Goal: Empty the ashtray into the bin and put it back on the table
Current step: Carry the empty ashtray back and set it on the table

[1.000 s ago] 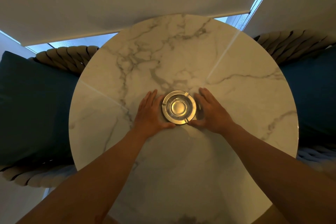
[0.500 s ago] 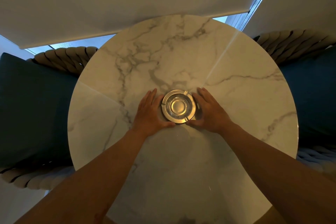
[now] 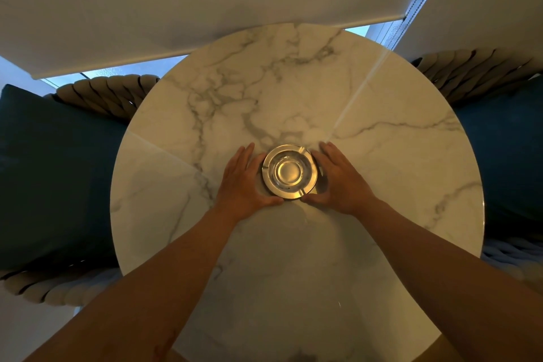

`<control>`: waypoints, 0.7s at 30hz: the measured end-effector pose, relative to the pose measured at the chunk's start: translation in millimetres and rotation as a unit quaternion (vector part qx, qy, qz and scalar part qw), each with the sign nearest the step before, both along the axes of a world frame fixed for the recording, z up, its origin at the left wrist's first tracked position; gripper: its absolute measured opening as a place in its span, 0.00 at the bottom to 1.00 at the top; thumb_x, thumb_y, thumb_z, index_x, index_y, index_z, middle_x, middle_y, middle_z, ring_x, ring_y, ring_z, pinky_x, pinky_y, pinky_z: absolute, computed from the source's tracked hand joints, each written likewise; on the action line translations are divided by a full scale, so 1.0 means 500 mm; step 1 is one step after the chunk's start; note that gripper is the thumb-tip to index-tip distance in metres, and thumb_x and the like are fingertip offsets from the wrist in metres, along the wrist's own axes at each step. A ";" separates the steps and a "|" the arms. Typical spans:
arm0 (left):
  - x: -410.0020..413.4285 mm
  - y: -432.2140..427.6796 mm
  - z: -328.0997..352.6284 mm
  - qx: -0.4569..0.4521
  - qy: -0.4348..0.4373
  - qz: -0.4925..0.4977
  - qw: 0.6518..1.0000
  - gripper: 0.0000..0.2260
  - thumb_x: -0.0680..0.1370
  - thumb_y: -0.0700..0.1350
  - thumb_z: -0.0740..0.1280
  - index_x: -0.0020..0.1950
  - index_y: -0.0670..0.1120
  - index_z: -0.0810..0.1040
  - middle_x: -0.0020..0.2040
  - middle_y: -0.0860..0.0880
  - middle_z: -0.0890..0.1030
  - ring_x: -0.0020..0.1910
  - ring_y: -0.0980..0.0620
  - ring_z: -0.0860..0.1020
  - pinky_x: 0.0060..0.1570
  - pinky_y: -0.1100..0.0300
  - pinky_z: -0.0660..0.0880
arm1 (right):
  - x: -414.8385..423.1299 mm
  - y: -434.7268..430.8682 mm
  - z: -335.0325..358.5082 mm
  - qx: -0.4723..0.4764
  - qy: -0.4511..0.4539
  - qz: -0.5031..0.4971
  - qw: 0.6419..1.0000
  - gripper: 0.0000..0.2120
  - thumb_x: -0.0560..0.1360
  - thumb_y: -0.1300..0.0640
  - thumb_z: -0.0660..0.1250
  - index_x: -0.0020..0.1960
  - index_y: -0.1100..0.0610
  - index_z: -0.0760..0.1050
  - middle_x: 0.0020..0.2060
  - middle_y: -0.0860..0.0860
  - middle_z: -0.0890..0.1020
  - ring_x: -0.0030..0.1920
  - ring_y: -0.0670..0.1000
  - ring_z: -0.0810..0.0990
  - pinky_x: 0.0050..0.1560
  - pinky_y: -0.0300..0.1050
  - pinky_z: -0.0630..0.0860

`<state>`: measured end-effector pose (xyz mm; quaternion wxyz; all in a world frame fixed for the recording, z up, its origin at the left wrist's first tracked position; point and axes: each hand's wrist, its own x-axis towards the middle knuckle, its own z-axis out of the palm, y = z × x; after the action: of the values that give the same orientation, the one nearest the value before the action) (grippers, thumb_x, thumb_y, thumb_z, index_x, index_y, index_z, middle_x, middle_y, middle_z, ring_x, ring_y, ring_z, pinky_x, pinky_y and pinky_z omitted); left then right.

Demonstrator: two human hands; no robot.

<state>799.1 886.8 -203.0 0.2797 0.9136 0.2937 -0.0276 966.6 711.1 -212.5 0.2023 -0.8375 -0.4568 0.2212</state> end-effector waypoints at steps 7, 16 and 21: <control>-0.009 0.002 -0.009 -0.002 -0.008 0.002 1.000 0.48 0.59 0.63 0.80 0.75 0.50 0.67 0.81 0.43 0.60 0.81 0.42 0.54 0.77 0.47 0.56 | 0.001 -0.005 0.006 -0.002 -0.007 0.004 1.000 0.51 0.61 0.34 0.74 0.75 0.58 0.63 0.77 0.59 0.61 0.79 0.58 0.54 0.75 0.56 0.60; -0.018 -0.010 -0.008 -0.003 -0.001 -0.008 1.000 0.48 0.59 0.63 0.80 0.74 0.49 0.68 0.81 0.44 0.60 0.81 0.43 0.54 0.77 0.47 0.56 | -0.008 -0.016 0.006 0.008 -0.001 0.005 1.000 0.49 0.59 0.38 0.79 0.73 0.56 0.66 0.76 0.60 0.62 0.78 0.59 0.54 0.76 0.55 0.59; -0.022 -0.026 -0.007 -0.002 0.000 -0.011 1.000 0.47 0.59 0.64 0.80 0.73 0.48 0.68 0.81 0.44 0.60 0.81 0.44 0.53 0.77 0.49 0.54 | -0.006 -0.033 0.005 0.011 0.000 0.008 1.000 0.48 0.59 0.37 0.78 0.73 0.56 0.66 0.76 0.61 0.61 0.78 0.60 0.54 0.75 0.57 0.59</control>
<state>788.2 874.0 -206.5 0.2813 0.9163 0.2832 -0.0318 963.5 694.6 -209.8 0.2097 -0.8314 -0.4663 0.2176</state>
